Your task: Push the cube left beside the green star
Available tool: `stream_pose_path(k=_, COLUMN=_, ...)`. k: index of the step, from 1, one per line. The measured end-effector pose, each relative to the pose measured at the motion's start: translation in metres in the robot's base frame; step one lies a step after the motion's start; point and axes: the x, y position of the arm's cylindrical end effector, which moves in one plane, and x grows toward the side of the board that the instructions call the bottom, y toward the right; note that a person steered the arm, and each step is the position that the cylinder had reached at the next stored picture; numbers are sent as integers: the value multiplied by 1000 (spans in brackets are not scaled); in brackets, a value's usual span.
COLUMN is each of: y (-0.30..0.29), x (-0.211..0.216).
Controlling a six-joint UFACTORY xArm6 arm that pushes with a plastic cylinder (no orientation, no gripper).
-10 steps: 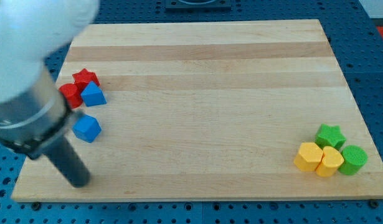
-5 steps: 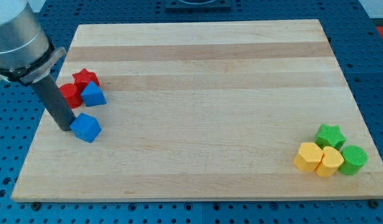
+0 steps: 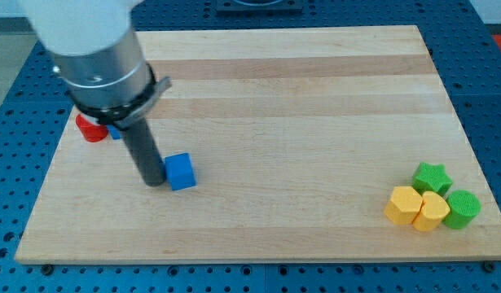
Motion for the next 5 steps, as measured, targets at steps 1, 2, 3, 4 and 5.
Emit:
stream_pose_path(k=1, y=29, x=-3)
stream_pose_path(k=2, y=57, x=-13)
stream_pose_path(k=3, y=92, x=-19)
stream_pose_path(k=4, y=127, x=-23)
stream_pose_path(k=5, y=152, x=-38)
